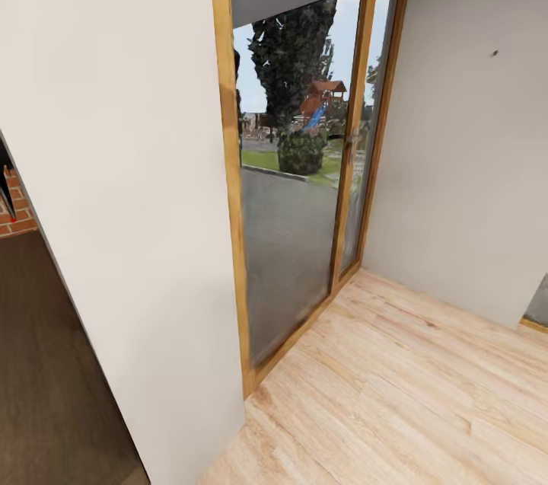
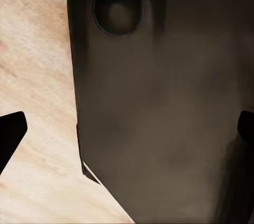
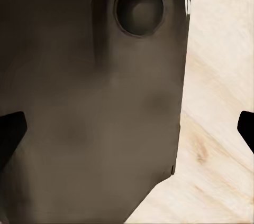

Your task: In the kitchen, take the Vidalia onion out of the sink, dice it on the chopping board with the paring knife, put the diced onion into the bowl on the countertop, then place both the paring knife and the chopping board into the sink.

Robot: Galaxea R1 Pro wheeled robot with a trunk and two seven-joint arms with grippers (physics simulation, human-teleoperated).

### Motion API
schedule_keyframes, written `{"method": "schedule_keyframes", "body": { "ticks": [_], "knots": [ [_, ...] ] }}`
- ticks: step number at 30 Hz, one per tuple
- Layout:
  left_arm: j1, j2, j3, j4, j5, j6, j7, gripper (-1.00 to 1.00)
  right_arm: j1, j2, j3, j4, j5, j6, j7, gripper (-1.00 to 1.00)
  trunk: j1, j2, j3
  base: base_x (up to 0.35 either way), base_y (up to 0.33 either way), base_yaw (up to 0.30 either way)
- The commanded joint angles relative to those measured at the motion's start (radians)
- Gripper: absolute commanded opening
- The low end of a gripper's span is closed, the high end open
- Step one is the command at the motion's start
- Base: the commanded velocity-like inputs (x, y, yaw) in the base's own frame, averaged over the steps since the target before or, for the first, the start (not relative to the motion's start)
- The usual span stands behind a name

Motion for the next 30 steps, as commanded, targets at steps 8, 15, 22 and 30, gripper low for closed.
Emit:
{"method": "schedule_keyframes", "body": {
  "ticks": [8,15,22,30],
  "knots": [
    [0.0,-0.01,0.003,0.012,0.005,-0.001,-0.002,1.0,-0.002,0.019,0.006,-0.015,0.003,0.013,-0.002,1.0,0.0,0.0,0.0,0.0,0.0,0.0],
    [0.0,-0.008,0.003,0.011,0.005,-0.002,-0.002,1.0,-0.003,0.034,0.006,-0.03,0.003,0.012,-0.002,1.0,0.0,0.0,0.0,0.0,0.0,0.0],
    [0.0,-0.009,0.004,0.01,0.005,-0.002,-0.002,1.0,-0.003,0.033,0.005,-0.04,0.003,-0.015,-0.002,1.0,0.0,0.0,0.0,0.0,0.0,0.0],
    [0.0,-0.007,0.003,0.011,0.005,-0.002,-0.002,1.0,-0.003,0.034,0.005,-0.041,0.003,-0.06,-0.002,1.0,0.0,0.0,0.0,0.0,0.0,0.0]
  ]
}}
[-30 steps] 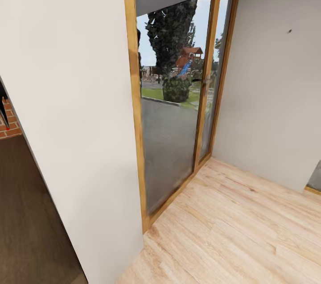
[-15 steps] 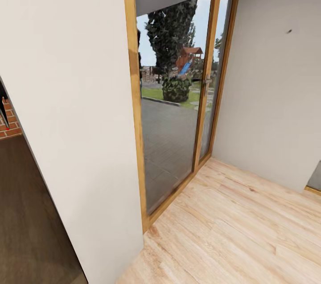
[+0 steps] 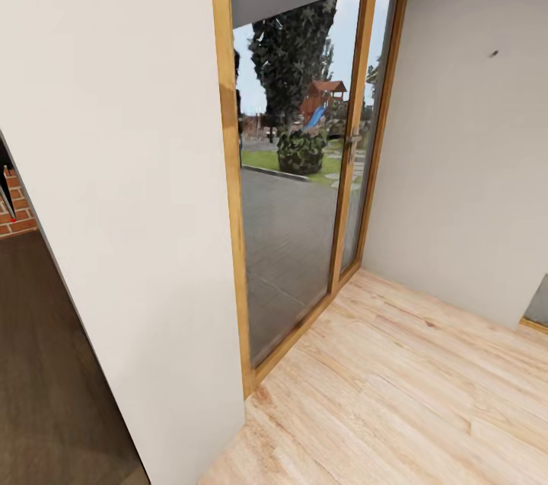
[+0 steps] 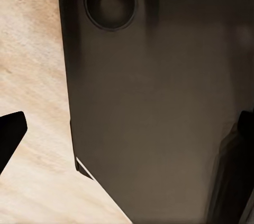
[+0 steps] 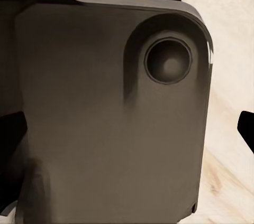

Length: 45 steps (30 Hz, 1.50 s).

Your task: In the kitchen, take the Vidalia onion out of the sink, dice it on the chopping board with the paring knife, put the diced onion into the bowl on the countertop, then place both the paring knife and the chopping board into the sink.

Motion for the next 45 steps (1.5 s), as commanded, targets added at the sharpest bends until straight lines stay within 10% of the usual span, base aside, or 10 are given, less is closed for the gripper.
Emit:
{"method": "schedule_keyframes", "body": {
  "ticks": [1,4,5,45],
  "knots": [
    [0.0,0.0,0.0,0.0,0.0,0.0,0.0,1.0,0.0,0.0,0.0,0.0,0.0,-0.009,0.0,1.0,0.0,0.0,-0.001,0.0,0.0,0.0],
    [0.0,0.0,0.0,0.0,0.001,0.0,0.0,1.0,0.0,0.001,0.0,0.0,0.0,-0.026,0.0,1.0,0.0,0.0,-0.001,0.0,0.0,0.0],
    [0.0,0.0,0.001,0.0,0.001,0.0,0.0,1.0,-0.001,0.001,0.001,0.0,0.001,-0.221,0.0,1.0,0.0,0.0,-0.001,0.0,0.0,0.0],
    [0.0,-0.019,0.0,-0.004,0.004,0.0,-0.005,1.0,0.0,-0.002,0.004,0.004,0.0,-0.221,-0.002,1.0,0.0,0.0,-0.001,-0.088,-0.014,-0.004]
  ]
}}
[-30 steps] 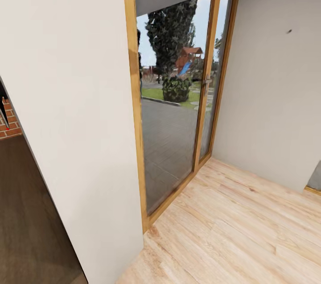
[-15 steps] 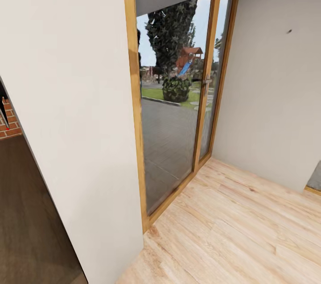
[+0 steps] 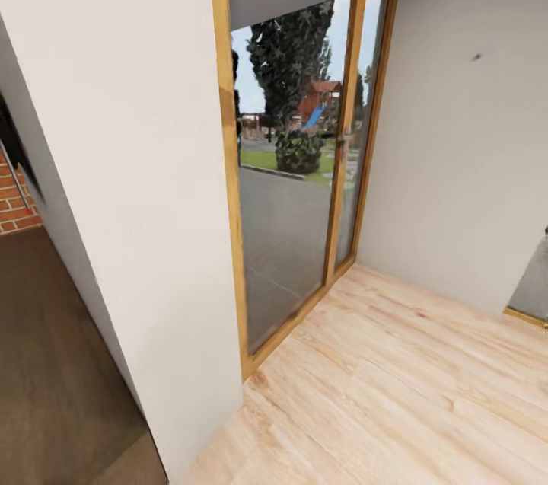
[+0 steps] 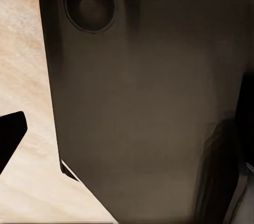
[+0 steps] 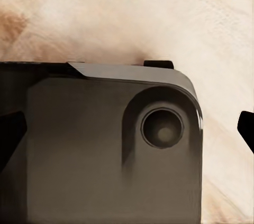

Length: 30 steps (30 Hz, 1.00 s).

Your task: In the kitchen, take the Vidalia onion out of the sink, dice it on the chopping board with the paring knife, put the diced onion into the bowl on the countertop, then place both the paring knife and the chopping board into the sink.

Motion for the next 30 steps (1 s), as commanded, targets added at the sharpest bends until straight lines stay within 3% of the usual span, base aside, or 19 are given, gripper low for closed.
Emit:
{"method": "schedule_keyframes", "body": {
  "ticks": [1,7,17,30],
  "knots": [
    [0.0,0.0,0.0,0.0,0.001,0.0,-0.001,1.0,0.0,0.0,0.001,0.001,0.0,-0.003,0.0,1.0,-0.001,0.0,-0.001,-0.324,-0.07,-0.15],
    [0.0,0.001,-0.001,0.001,0.0,0.0,-0.001,1.0,0.0,-0.001,0.001,0.001,0.0,-0.002,0.001,1.0,-0.001,0.0,-0.001,-0.298,-0.077,-0.211],
    [0.0,0.003,0.002,-0.01,-0.001,0.0,-0.002,1.0,-0.001,-0.001,0.0,0.001,0.0,-0.003,0.001,1.0,-0.001,0.0,-0.001,-0.052,-0.013,-0.242],
    [0.0,0.004,0.004,-0.235,-0.001,0.0,0.003,1.0,-0.001,0.001,-0.004,-0.004,0.001,-0.007,0.002,1.0,-0.001,0.0,-0.001,-0.001,0.0,-0.211]
  ]
}}
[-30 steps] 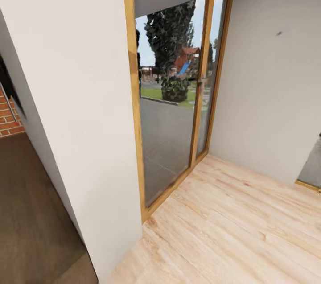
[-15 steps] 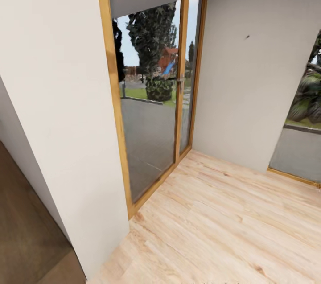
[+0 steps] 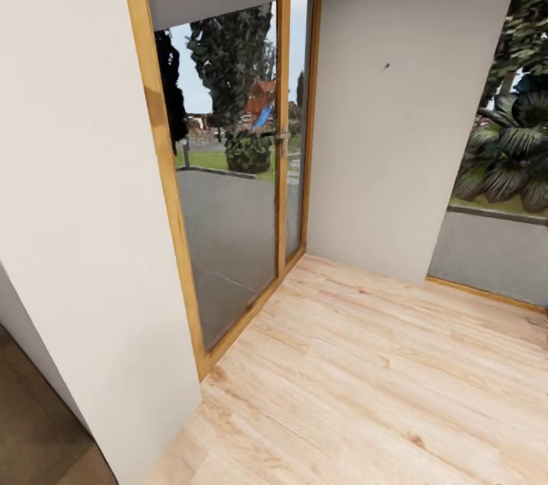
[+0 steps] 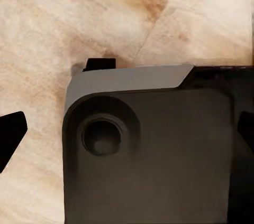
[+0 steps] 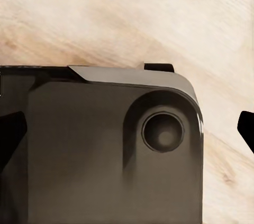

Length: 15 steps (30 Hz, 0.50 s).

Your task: In the kitchen, take the Vidalia onion out of the sink, dice it on the chopping board with the paring knife, put the diced onion into the bowl on the countertop, then place both the paring knife and the chopping board into the sink.

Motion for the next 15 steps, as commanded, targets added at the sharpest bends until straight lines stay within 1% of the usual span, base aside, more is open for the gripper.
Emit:
{"method": "schedule_keyframes", "body": {
  "ticks": [1,6,8,9,10,11,12,13,14,15],
  "knots": [
    [0.0,0.0,0.001,-0.04,0.001,0.0,0.0,1.0,0.0,0.0,0.002,0.0,0.001,-0.004,0.0,1.0,0.0,0.0,-0.001,0.0,0.0,-0.049],
    [0.0,0.0,0.001,-0.117,0.001,0.0,0.001,1.0,0.0,-0.011,0.004,-0.029,0.003,-0.009,0.001,1.0,0.0,0.0,-0.001,0.0,0.0,-0.022],
    [0.0,-0.001,0.001,-0.146,0.001,0.0,0.002,1.0,0.0,-0.013,0.005,-0.063,0.003,-0.011,0.0,1.0,0.0,0.0,-0.001,0.0,0.0,-0.006],
    [-0.001,-0.001,0.001,-0.177,0.001,-0.003,0.002,1.0,0.0,-0.015,0.005,-0.136,0.005,-0.014,-0.001,1.0,0.0,0.0,-0.001,0.0,0.0,-0.002],
    [-0.002,0.0,0.001,-0.188,0.001,-0.011,0.002,1.0,0.0,-0.016,0.005,-0.18,0.006,-0.014,-0.002,1.0,0.0,0.0,-0.001,0.0,0.0,-0.001],
    [-0.002,0.0,0.001,-0.192,0.002,-0.016,0.003,1.0,0.0,-0.017,0.005,-0.204,0.006,-0.013,-0.002,1.0,0.0,0.0,-0.001,0.0,0.0,-0.001],
    [-0.002,0.0,0.001,-0.198,0.002,-0.03,0.003,1.0,0.0,-0.018,0.005,-0.254,0.007,-0.012,-0.005,1.0,0.0,0.0,-0.001,0.0,0.0,0.0],
    [-0.002,0.0,0.001,-0.203,0.002,-0.058,0.004,1.0,0.0,-0.019,0.005,-0.335,0.007,-0.01,-0.015,1.0,0.0,0.0,-0.001,0.0,0.0,0.0],
    [-0.002,0.0,0.001,-0.204,0.002,-0.069,0.004,1.0,-0.001,-0.02,0.005,-0.361,0.007,-0.009,-0.02,1.0,0.0,0.0,-0.001,0.0,0.0,0.0],
    [-0.002,-0.001,0.001,-0.207,0.002,-0.094,0.005,1.0,-0.001,-0.02,0.004,-0.409,0.007,-0.009,-0.034,1.0,0.0,0.0,-0.001,0.0,0.0,0.0]
  ]
}}
